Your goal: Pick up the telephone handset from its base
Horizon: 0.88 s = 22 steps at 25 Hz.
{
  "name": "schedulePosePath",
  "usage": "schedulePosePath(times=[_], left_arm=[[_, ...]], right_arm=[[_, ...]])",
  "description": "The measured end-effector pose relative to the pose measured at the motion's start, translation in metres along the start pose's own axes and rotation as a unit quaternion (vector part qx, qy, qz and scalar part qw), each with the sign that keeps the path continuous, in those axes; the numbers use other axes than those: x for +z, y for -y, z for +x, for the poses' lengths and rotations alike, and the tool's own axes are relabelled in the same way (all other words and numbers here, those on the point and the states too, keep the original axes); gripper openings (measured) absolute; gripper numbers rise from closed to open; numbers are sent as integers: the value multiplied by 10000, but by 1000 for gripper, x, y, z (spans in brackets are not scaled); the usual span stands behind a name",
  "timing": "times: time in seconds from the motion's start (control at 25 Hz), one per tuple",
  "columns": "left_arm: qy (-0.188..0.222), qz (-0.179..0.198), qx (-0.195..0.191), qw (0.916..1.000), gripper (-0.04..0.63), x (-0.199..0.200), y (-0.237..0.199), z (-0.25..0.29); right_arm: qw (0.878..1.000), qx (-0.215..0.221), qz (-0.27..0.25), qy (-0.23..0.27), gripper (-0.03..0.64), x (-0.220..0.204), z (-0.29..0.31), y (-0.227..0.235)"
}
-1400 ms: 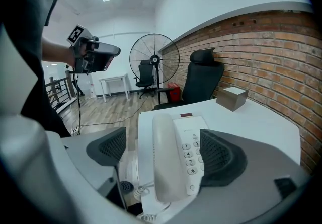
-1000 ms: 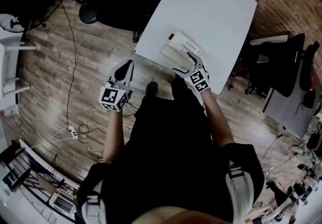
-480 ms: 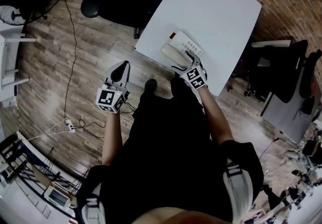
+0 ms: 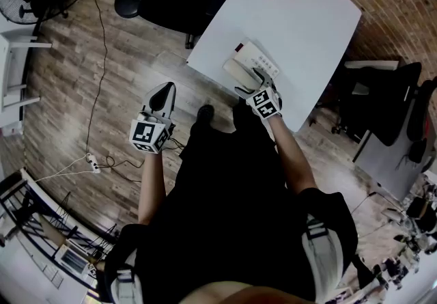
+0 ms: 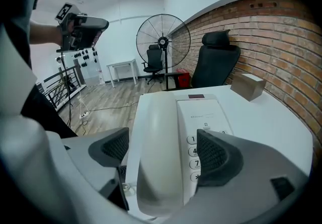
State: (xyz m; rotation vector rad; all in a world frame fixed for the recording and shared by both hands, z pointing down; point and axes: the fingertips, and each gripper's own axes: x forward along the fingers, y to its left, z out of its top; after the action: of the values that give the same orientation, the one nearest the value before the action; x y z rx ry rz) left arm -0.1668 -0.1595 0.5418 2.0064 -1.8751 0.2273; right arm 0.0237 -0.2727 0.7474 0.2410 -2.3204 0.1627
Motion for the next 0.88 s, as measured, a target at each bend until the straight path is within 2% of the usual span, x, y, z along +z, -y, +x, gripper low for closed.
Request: schedulePosePath(times=[0.6, 0.88], left_arm=[[1, -75, 77, 9999, 20, -6, -2, -12], [6, -20, 76, 10000, 20, -6, -1, -13]], right_arm=[[9999, -20, -60, -104, 302, -3, 1, -3], [9997, -50, -168, -180, 272, -4, 4, -2]])
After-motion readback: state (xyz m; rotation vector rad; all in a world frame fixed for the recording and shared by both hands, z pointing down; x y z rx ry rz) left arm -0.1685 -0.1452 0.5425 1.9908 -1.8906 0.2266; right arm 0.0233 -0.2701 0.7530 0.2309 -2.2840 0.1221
